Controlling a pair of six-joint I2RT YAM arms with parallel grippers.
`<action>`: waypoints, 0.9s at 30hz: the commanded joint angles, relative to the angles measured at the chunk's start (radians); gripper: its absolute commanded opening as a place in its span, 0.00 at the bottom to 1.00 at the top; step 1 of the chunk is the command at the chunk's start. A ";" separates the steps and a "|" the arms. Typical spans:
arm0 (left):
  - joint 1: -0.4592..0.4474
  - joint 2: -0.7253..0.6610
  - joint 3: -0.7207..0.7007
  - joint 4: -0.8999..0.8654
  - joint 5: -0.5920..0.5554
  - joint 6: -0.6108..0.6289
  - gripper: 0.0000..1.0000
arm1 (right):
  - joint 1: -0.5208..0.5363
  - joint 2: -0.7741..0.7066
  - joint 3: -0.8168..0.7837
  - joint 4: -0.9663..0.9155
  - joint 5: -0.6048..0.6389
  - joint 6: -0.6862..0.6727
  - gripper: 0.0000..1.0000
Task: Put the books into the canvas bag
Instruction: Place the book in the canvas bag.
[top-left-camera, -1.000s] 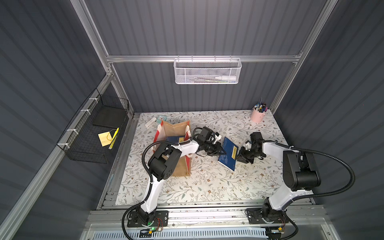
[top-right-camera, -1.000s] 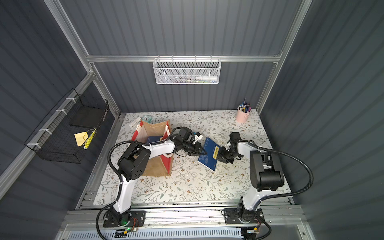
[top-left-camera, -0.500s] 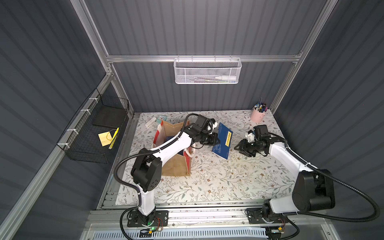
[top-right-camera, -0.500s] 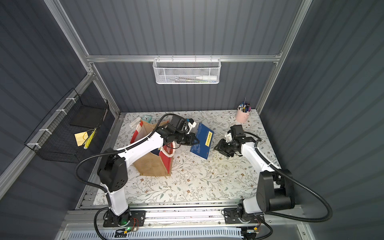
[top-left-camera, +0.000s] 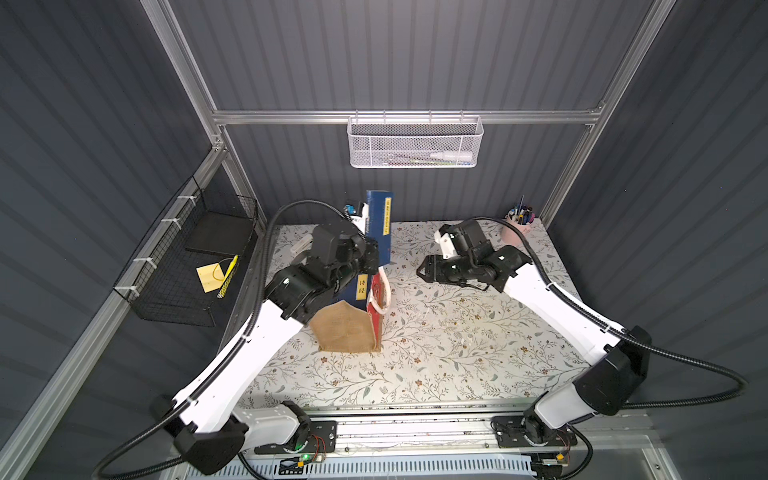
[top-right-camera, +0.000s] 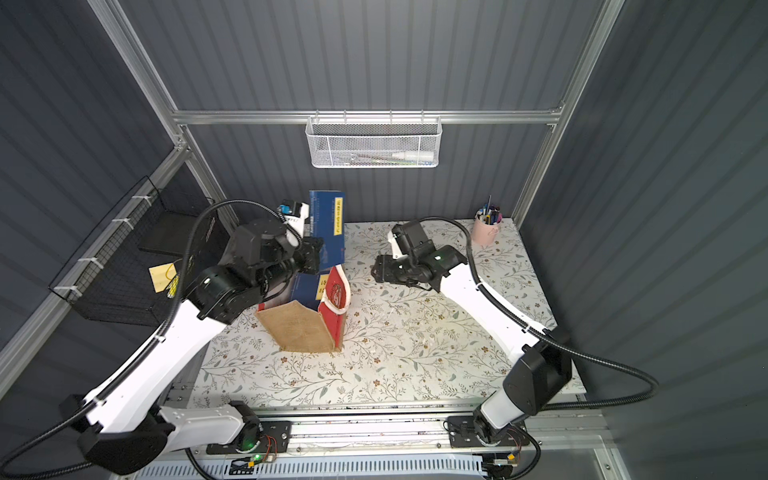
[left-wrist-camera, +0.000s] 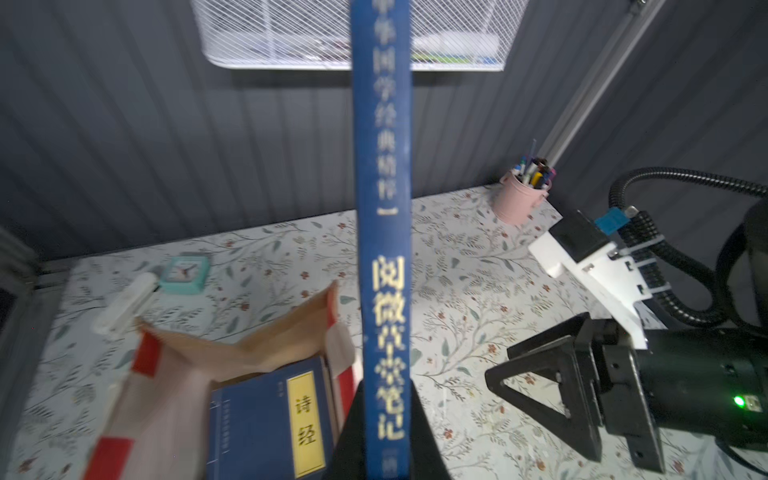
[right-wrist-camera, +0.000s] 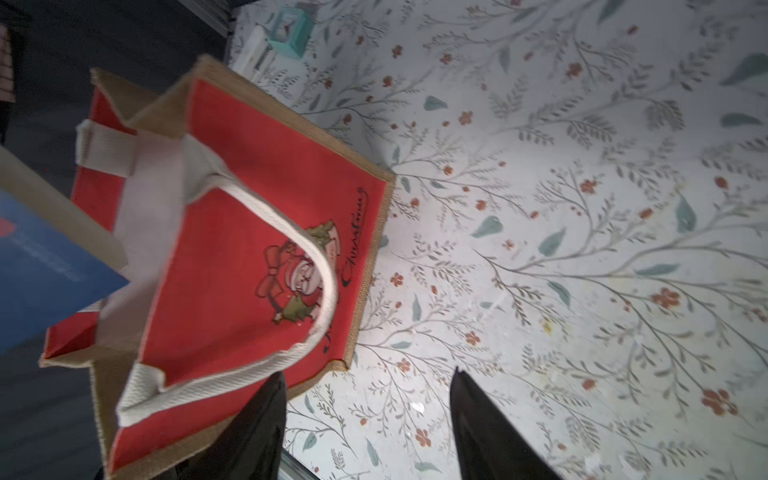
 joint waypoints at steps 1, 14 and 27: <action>0.006 -0.058 -0.019 -0.052 -0.206 0.066 0.00 | 0.069 0.101 0.135 -0.063 0.024 -0.024 0.65; 0.008 0.021 0.088 -0.371 -0.048 0.066 0.00 | 0.169 0.317 0.355 -0.139 -0.025 -0.025 0.60; 0.061 0.140 0.106 -0.575 0.106 0.001 0.00 | 0.162 0.321 0.355 -0.148 -0.022 -0.020 0.27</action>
